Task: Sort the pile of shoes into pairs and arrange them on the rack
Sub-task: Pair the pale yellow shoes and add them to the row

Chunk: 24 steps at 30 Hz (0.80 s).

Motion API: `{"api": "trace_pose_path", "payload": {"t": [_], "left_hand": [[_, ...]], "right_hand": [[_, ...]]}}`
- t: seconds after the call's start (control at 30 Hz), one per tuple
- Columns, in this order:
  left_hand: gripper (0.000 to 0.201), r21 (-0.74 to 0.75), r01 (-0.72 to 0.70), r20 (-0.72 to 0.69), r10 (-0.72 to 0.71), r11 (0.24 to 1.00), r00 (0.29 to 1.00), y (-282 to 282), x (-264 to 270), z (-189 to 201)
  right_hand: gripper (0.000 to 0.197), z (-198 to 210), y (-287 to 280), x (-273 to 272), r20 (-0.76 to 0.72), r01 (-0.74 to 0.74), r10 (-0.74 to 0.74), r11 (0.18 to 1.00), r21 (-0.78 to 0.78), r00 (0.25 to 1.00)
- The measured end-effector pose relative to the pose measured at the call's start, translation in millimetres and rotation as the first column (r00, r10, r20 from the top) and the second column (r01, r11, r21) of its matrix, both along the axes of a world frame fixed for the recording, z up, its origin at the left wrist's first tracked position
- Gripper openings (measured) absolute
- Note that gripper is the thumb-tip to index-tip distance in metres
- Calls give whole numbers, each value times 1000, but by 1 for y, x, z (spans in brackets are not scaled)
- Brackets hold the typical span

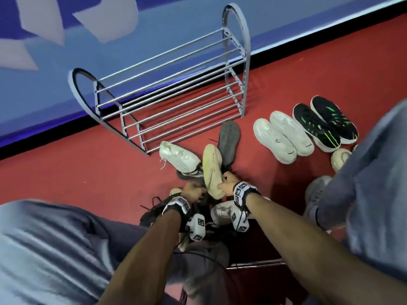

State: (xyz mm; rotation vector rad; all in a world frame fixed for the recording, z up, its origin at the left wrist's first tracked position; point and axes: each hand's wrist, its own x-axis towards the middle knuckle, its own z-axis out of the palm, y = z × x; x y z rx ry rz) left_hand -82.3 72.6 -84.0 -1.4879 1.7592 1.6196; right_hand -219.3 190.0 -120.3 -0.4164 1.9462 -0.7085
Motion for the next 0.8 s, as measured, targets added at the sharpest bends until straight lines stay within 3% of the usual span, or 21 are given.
{"api": "trace_pose_path", "payload": {"t": [0.07, 0.13, 0.2, 0.27, 0.33, 0.4, 0.47, 0.57, 0.63, 0.7, 0.8], "left_hand": [[24, 27, -40, -34, 41, 999, 999, 0, -4, -4], [27, 39, -58, -69, 61, 998, 996, 2, -6, -6], [26, 37, -83, -97, 86, 996, 992, 3, -9, -14], [43, 7, -79, -117, 80, 997, 990, 2, -13, -28], [66, -48, -36, -116, 30, 998, 993, -5, -15, -69], [61, -124, 61, -98, -73, 990, 993, -9, -21, -72], [45, -175, 210, -77, -226, 962, 971, -5, -31, -33], [39, -187, 344, -80, -364, 920, 928, -7, -42, -12], [47, -137, 365, -103, -380, 921, 919, -16, -41, -12], [53, -99, 339, -85, -348, 935, 934, -26, -29, -14], [34, -308, 251, 138, -218, 917, 966, -43, 1, -8]], "right_hand": [[40, -8, 3, 4, 120, 101, -98, 995, -25, 988], [55, -17, 7, 7, 322, 244, -221, 969, -30, 921], [60, -20, 14, 7, 429, 332, -278, 942, -54, 860], [62, -24, 22, 3, 486, 357, -282, 932, -65, 827], [66, -26, 25, -2, 497, 359, -277, 930, -76, 822], [67, -29, 18, -10, 392, 324, -272, 944, -71, 879], [67, -23, 6, -17, 253, 269, -242, 960, -78, 937], [52, -12, -12, -27, 100, 296, -285, 947, -126, 953], [42, -13, -20, -32, -15, 259, -263, 958, -123, 965], [42, -19, -25, -30, -86, 123, -129, 989, -78, 988], [41, -31, -29, -16, -123, -53, 53, 999, 0, 991]]}}
